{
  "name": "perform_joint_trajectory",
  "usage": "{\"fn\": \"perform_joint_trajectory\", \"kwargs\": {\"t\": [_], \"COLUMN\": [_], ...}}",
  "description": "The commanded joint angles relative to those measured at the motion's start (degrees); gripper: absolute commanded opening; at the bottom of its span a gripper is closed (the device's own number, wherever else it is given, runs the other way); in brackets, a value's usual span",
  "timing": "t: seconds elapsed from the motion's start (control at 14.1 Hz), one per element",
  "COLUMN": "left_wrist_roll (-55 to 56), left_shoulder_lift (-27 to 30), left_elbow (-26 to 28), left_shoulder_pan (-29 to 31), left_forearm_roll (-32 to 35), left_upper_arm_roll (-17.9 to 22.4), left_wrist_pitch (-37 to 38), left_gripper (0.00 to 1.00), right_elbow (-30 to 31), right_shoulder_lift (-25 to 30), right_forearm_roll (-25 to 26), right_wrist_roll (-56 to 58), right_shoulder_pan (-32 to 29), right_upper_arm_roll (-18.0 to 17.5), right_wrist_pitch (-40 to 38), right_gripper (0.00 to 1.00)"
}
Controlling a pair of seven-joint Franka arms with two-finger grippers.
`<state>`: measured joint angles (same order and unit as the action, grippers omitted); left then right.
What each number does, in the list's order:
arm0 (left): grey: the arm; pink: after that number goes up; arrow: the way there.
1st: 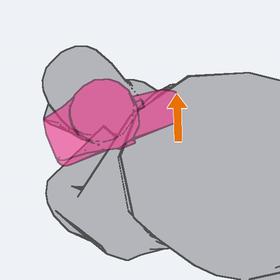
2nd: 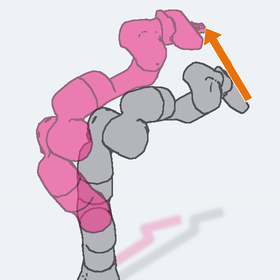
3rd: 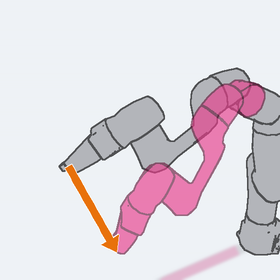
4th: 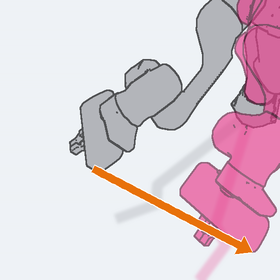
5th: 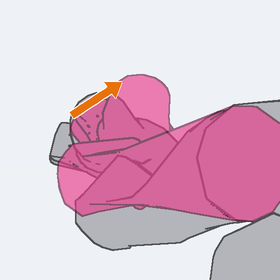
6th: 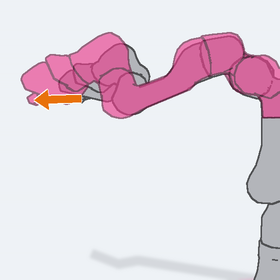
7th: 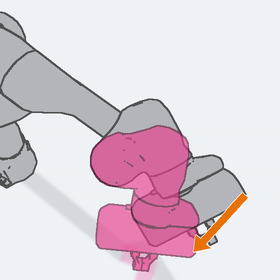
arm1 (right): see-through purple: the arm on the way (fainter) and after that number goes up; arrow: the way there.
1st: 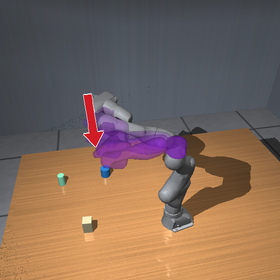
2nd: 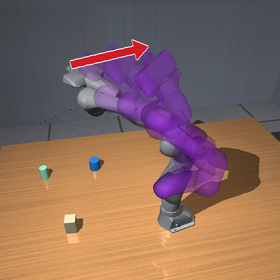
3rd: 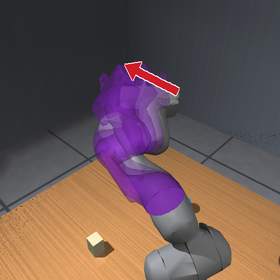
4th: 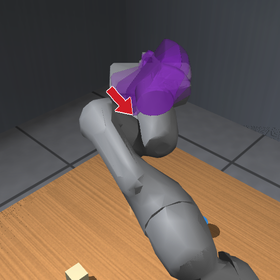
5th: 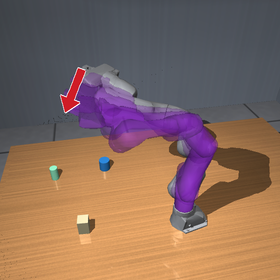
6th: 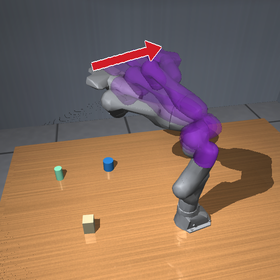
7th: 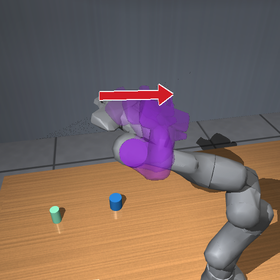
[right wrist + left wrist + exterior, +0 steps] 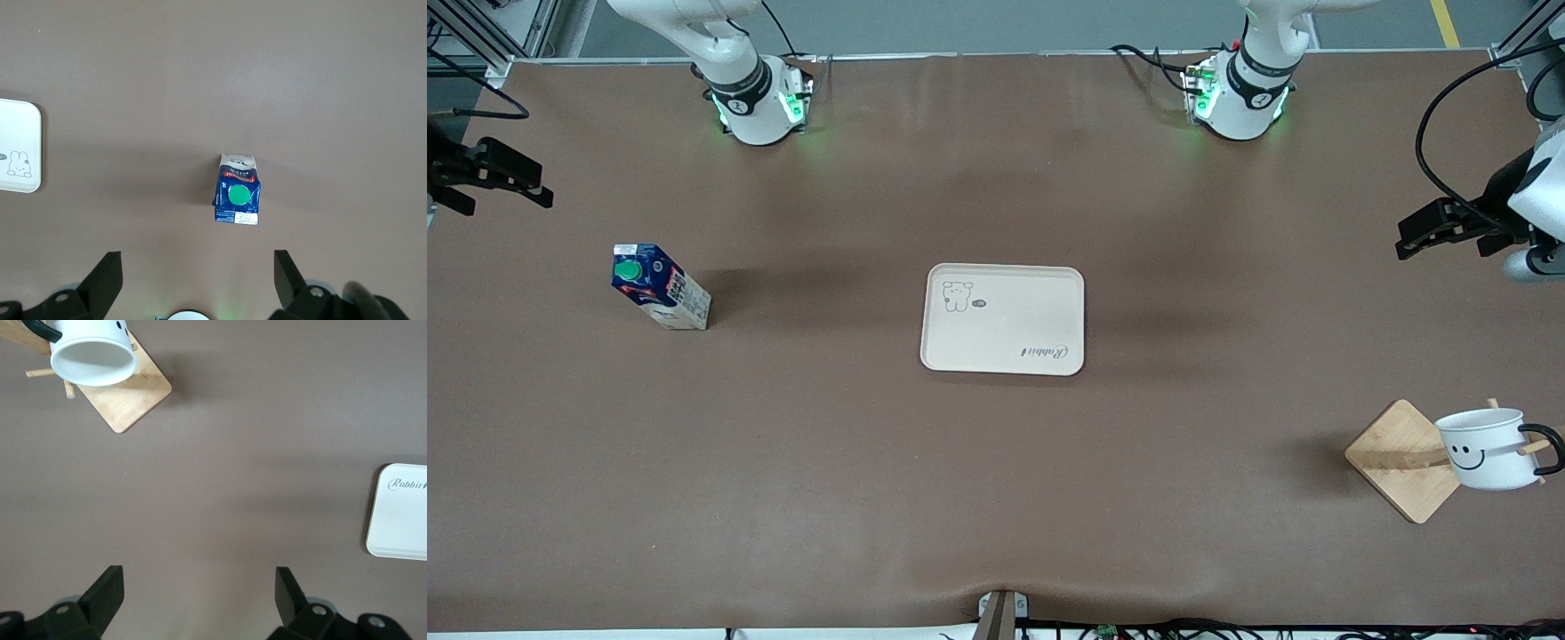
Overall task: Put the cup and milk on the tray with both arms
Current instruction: 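Move the right gripper toward the milk carton while the left gripper reaches the mug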
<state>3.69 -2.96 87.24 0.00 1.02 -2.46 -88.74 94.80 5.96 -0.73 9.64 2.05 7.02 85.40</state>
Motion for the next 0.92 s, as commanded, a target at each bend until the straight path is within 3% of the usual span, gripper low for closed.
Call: {"fn": "perform_joint_trajectory", "kwargs": {"t": [0.0,0.85], "left_wrist_roll": [0.17,-0.36], "left_shoulder_lift": [0.06,-2.31], "left_elbow": [-0.4,-0.05], "left_shoulder_pan": [0.26,2.37], "left_forearm_roll": [-0.31,1.35], "left_upper_arm_roll": [-0.18,0.7], "left_wrist_pitch": [0.15,0.59], "left_gripper": [1.0,1.0], "right_elbow": [-0.05,-0.05], "right_shoulder_lift": [0.11,0.11], "right_forearm_roll": [0.91,0.9], "right_wrist_roll": [0.65,0.47], "right_shoulder_pan": [-0.91,-0.82], "right_upper_arm_roll": [-0.52,-0.52], "right_wrist_pitch": [-0.14,-0.05], "right_gripper": [1.0,1.0]}}
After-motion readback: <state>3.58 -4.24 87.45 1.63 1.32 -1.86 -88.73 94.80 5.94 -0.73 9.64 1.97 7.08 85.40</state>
